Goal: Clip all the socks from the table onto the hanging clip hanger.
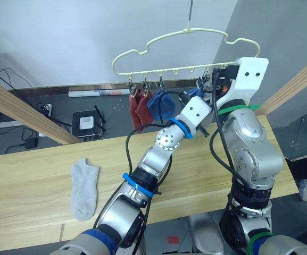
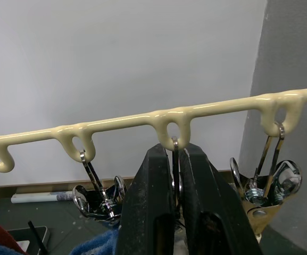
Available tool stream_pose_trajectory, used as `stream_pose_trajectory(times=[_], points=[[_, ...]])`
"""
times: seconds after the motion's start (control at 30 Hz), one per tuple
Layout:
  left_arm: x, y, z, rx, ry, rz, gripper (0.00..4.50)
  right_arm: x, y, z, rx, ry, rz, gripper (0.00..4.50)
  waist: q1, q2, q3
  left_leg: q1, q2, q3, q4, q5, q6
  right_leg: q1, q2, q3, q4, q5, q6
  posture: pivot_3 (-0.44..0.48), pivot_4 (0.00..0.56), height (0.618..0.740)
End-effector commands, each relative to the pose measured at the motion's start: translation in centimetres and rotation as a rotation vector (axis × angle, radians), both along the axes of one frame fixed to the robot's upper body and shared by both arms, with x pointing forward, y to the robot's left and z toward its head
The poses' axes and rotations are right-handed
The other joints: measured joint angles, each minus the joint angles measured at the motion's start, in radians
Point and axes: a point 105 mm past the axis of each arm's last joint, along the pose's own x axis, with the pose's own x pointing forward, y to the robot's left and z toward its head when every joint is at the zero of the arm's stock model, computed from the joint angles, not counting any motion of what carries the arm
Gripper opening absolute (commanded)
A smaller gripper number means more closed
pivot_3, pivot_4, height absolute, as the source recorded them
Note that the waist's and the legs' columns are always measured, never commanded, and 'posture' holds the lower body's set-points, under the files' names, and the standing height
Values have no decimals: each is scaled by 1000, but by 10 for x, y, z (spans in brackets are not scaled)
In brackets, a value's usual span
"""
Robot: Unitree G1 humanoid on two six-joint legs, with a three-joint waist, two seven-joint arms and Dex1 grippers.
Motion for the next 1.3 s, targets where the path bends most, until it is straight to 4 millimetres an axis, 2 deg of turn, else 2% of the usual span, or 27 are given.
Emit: stream_pose_trajectory(times=[0.03, 0.23, 0.57, 0.67, 0.8, 1.03, 1.27, 1.3], points=[[-9, -9, 14, -37, -45, -33, 6, -11, 1, 14, 11, -70, 13, 0, 0, 0, 0, 0, 0, 0, 0, 0, 0, 0, 0, 0, 0, 0, 0, -201, 403, 740], [-4, -4, 23, -69, -64, 0, 6, -10, 0, 13, 4, -67, 10, 0, 0, 0, 0, 0, 0, 0, 0, 0, 0, 0, 0, 0, 0, 0, 0, -201, 407, 740], [-4, -3, 25, -82, -70, 8, 6, -11, -2, 13, 40, -67, 1, 0, 0, 0, 0, 0, 0, 0, 0, 0, 0, 0, 0, 0, 0, 0, 0, -200, 407, 740], [-4, -3, 24, -81, -69, 8, 0, -12, -2, 12, 39, -66, 6, 863, 0, 0, 0, 0, 0, 0, 0, 0, 0, 0, 0, 0, 0, 0, 0, -200, 407, 740], [-4, -4, 23, -76, -67, 4, 0, -14, -1, 11, 31, -59, 19, 2360, 0, 0, 0, 0, 0, 0, 0, 0, 0, 0, 0, 0, 0, 0, 0, -200, 407, 740], [-11, -5, 17, -103, -16, -58, 0, -29, -5, 8, 13, -51, 81, 2360, 0, 0, 0, 0, 0, 0, 0, 0, 0, 0, 0, 0, 0, 0, 0, -202, 410, 740], [-18, -2, 7, -77, 45, -120, 1797, -49, -4, -1, -71, -20, 200, 2380, 0, 0, 0, 0, 0, 0, 0, 0, 0, 0, 1, 0, 0, 0, 0, -206, 410, 740], [-19, 0, 7, -74, 42, -124, 1797, -52, -4, -2, -85, -17, 212, 2380, 0, 0, 0, 0, 0, 0, 0, 0, 0, 1, 2, 0, 0, 0, 0, -206, 410, 740]])
